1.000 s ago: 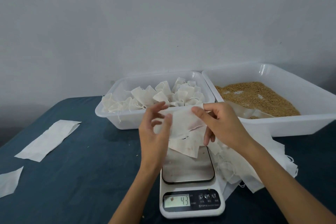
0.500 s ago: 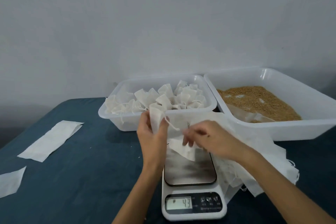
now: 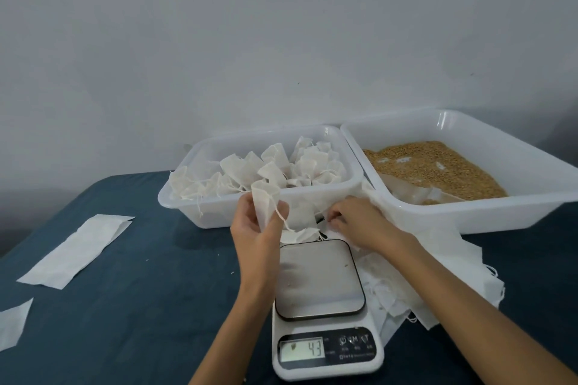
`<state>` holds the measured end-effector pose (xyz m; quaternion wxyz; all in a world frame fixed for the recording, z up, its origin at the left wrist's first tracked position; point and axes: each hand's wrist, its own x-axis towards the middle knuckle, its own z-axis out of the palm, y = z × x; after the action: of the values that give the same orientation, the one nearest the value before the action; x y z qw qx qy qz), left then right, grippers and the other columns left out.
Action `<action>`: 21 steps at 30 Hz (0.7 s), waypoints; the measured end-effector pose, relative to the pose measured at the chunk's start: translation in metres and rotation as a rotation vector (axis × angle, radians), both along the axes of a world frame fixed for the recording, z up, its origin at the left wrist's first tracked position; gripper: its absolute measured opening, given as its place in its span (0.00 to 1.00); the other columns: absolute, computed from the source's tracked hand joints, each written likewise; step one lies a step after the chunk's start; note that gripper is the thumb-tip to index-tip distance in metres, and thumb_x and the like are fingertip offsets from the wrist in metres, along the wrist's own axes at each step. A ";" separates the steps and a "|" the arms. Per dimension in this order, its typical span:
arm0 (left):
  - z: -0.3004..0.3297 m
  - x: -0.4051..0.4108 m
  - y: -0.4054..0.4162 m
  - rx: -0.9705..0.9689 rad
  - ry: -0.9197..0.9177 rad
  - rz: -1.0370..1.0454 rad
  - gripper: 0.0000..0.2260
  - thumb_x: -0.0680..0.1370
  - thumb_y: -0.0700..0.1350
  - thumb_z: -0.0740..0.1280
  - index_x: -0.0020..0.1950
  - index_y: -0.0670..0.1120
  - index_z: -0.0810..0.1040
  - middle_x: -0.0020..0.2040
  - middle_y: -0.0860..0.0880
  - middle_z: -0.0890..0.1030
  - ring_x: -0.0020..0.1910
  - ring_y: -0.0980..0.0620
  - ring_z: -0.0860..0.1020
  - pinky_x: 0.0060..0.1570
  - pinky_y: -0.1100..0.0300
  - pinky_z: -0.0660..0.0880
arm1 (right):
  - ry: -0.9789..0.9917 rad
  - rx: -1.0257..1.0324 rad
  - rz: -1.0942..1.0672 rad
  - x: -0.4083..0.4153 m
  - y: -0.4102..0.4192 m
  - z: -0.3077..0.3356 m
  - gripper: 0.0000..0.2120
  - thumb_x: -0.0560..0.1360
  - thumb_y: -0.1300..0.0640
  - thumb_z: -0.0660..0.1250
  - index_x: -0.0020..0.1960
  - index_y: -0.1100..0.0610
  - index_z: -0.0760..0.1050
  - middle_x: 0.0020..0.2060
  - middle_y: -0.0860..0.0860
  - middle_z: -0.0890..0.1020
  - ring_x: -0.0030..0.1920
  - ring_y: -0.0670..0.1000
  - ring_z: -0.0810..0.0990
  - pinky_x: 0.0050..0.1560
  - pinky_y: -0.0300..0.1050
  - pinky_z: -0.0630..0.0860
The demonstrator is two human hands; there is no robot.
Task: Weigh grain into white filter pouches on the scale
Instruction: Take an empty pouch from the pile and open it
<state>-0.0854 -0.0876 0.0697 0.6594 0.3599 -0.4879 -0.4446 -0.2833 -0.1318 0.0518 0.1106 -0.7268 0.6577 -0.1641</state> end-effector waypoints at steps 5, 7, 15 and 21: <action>-0.001 -0.005 0.004 -0.086 -0.043 -0.143 0.11 0.75 0.45 0.75 0.52 0.42 0.77 0.44 0.49 0.80 0.44 0.54 0.78 0.46 0.62 0.77 | -0.079 -0.185 0.090 0.000 0.058 0.040 0.12 0.84 0.55 0.60 0.60 0.50 0.81 0.53 0.49 0.81 0.54 0.49 0.79 0.58 0.49 0.75; -0.003 -0.011 0.007 -0.111 -0.097 -0.227 0.11 0.76 0.45 0.76 0.52 0.43 0.77 0.45 0.48 0.80 0.45 0.52 0.79 0.48 0.60 0.79 | -0.236 -0.278 0.087 -0.009 0.087 0.063 0.10 0.83 0.55 0.63 0.58 0.48 0.82 0.50 0.42 0.84 0.49 0.42 0.81 0.54 0.41 0.78; 0.002 -0.052 0.024 -0.162 -0.268 -0.429 0.12 0.78 0.44 0.74 0.60 0.50 0.80 0.55 0.51 0.85 0.57 0.53 0.83 0.56 0.62 0.78 | -0.398 -0.349 0.283 -0.005 0.129 0.102 0.05 0.79 0.55 0.69 0.51 0.49 0.84 0.49 0.42 0.81 0.44 0.50 0.81 0.45 0.39 0.77; -0.001 -0.051 0.026 -0.093 -0.221 -0.463 0.05 0.81 0.38 0.71 0.56 0.44 0.81 0.45 0.50 0.82 0.47 0.54 0.80 0.49 0.60 0.77 | -0.226 -0.357 0.277 -0.006 0.116 0.108 0.12 0.80 0.41 0.64 0.44 0.46 0.79 0.35 0.42 0.80 0.35 0.47 0.79 0.39 0.32 0.70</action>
<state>-0.1361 -0.0619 0.0683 0.4985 0.2541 -0.6462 -0.5189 -0.2892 -0.0163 0.1598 0.0747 -0.7950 0.4959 -0.3412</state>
